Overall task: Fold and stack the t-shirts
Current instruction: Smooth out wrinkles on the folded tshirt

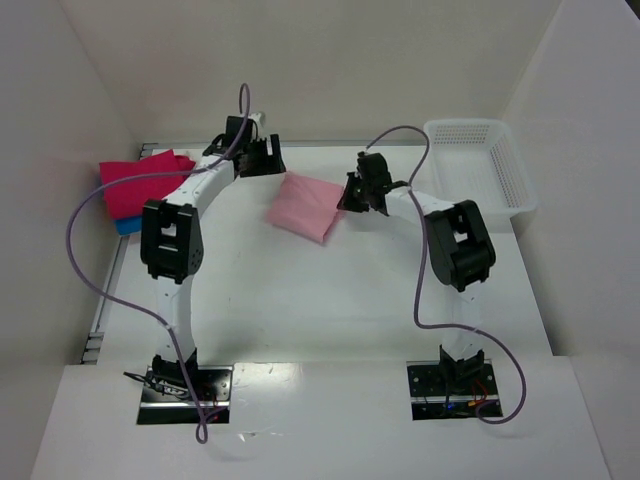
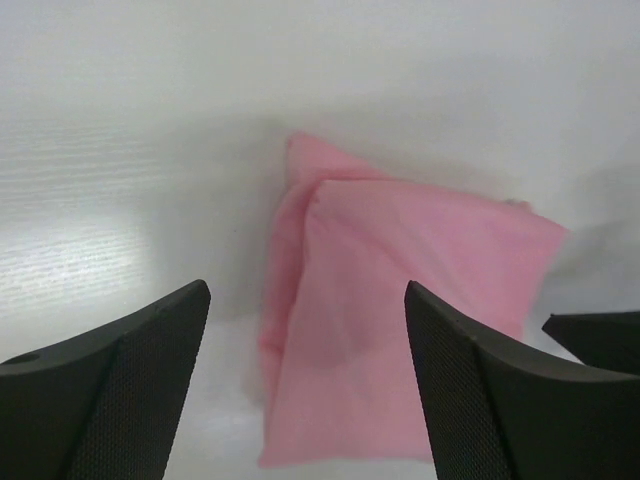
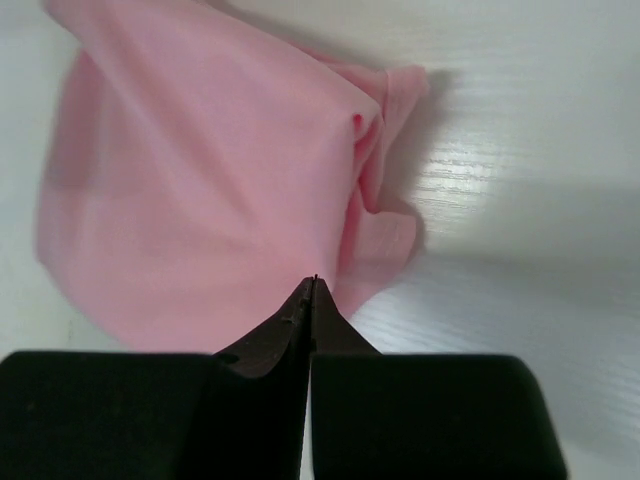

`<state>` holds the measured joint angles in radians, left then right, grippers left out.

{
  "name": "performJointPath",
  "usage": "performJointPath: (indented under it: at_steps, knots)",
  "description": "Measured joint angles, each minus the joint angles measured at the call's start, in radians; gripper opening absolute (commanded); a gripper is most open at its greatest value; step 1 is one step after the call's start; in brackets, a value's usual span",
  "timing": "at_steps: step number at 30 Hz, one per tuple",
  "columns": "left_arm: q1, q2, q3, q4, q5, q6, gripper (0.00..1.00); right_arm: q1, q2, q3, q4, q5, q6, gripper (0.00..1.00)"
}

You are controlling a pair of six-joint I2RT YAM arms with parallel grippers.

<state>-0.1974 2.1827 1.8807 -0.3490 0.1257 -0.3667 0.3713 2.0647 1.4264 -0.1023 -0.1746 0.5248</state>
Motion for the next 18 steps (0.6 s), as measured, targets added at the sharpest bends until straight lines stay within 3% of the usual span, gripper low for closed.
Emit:
performJointPath:
  at_steps: [7, 9, 13, 15, 18]
  knots:
    - [0.0, -0.213, -0.158, 0.021, 0.076, -0.003, 0.87, -0.006, -0.251, -0.04, -0.006, 0.005, -0.006, 0.01]
    - [-0.003, -0.231, -0.217, 0.025, 0.097, -0.005, 0.82, -0.006, -0.309, -0.077, 0.009, -0.002, -0.005, 0.01]
    - [-0.024, -0.233, -0.362, 0.027, 0.117, -0.02, 0.58, -0.005, -0.345, -0.163, 0.047, -0.02, 0.006, 0.01]
    - [-0.038, -0.233, -0.422, 0.026, 0.119, -0.034, 0.39, -0.005, -0.327, -0.192, 0.048, -0.03, 0.01, 0.01]
    - [-0.056, -0.229, -0.46, 0.019, 0.115, -0.05, 0.29, -0.004, -0.265, -0.186, 0.047, -0.046, 0.013, 0.0]
